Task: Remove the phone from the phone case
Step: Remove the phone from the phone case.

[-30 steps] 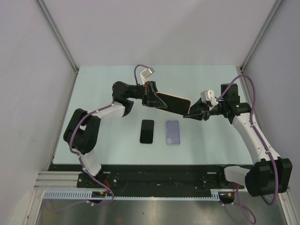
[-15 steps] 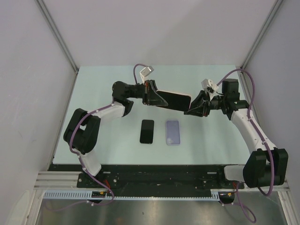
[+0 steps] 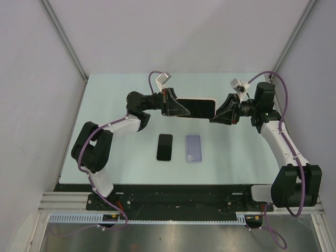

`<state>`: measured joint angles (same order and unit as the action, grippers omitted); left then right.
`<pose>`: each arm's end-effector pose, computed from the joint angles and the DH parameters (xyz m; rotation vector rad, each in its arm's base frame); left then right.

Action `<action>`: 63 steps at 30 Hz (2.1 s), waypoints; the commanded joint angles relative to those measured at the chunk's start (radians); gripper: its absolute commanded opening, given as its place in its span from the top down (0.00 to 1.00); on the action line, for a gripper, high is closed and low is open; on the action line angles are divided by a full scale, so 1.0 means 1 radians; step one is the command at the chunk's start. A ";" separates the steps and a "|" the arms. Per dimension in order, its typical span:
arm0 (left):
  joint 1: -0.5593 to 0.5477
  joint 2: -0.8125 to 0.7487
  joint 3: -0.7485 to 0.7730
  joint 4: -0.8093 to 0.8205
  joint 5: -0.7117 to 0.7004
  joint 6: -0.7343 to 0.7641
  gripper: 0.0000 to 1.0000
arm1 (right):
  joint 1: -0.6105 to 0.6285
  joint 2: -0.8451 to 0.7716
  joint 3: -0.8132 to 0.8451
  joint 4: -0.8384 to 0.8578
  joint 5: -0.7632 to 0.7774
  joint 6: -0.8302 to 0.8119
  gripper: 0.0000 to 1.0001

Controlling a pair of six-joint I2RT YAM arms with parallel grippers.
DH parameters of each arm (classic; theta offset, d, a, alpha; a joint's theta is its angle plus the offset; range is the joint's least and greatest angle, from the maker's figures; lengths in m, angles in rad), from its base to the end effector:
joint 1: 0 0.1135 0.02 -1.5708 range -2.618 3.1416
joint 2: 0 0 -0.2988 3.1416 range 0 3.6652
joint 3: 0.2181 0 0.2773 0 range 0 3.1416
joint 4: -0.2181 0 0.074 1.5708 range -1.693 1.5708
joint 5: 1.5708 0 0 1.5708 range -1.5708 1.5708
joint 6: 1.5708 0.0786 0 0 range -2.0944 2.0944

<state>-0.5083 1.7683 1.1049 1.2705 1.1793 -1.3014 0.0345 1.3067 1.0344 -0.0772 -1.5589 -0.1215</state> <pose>0.3266 -0.2651 0.3464 0.8315 1.4837 -2.0078 0.2864 0.0885 0.3613 -1.1145 1.3697 1.3896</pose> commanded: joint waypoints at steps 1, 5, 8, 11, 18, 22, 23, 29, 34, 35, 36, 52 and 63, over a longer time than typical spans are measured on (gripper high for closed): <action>-0.090 -0.063 -0.016 0.343 0.217 -0.085 1.00 | -0.058 -0.020 0.033 0.168 0.204 0.112 0.76; -0.053 -0.053 -0.027 0.345 0.191 -0.075 1.00 | -0.064 -0.052 0.033 0.151 0.287 0.137 0.76; -0.035 -0.043 -0.036 0.345 0.169 -0.070 1.00 | -0.064 -0.078 0.033 0.149 0.329 0.171 0.76; -0.021 -0.036 -0.039 0.345 0.154 -0.068 1.00 | -0.071 -0.107 0.033 0.136 0.292 0.171 0.72; 0.020 -0.044 -0.053 0.345 0.096 -0.053 1.00 | -0.087 -0.168 0.033 0.082 0.188 0.158 0.62; 0.037 -0.044 -0.060 0.345 0.082 -0.047 1.00 | -0.087 -0.181 0.033 0.033 0.180 0.170 0.59; 0.040 -0.046 -0.063 0.345 0.080 -0.048 1.00 | -0.087 -0.184 0.033 0.040 0.181 0.189 0.58; 0.042 -0.055 -0.076 0.343 0.077 -0.035 1.00 | -0.074 -0.184 0.033 0.100 0.236 0.333 0.53; 0.040 -0.047 -0.079 0.342 0.069 -0.036 0.99 | -0.006 -0.173 0.027 0.085 0.330 0.345 0.52; 0.040 -0.046 -0.077 0.342 0.071 -0.035 1.00 | 0.004 -0.170 0.024 0.094 0.344 0.352 0.52; 0.042 -0.046 -0.079 0.342 0.069 -0.035 0.99 | 0.017 -0.170 0.018 0.121 0.356 0.359 0.52; 0.039 -0.066 -0.089 0.342 0.074 -0.032 1.00 | -0.010 -0.135 -0.033 0.321 0.350 0.491 0.57; 0.039 -0.066 -0.085 0.342 0.065 -0.030 1.00 | 0.018 -0.142 -0.034 0.160 0.350 0.335 0.57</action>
<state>-0.4706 1.7668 1.0077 1.2770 1.2694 -1.3357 0.0391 1.1706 1.0004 0.1368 -1.2098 0.2901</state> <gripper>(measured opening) 0.198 0.425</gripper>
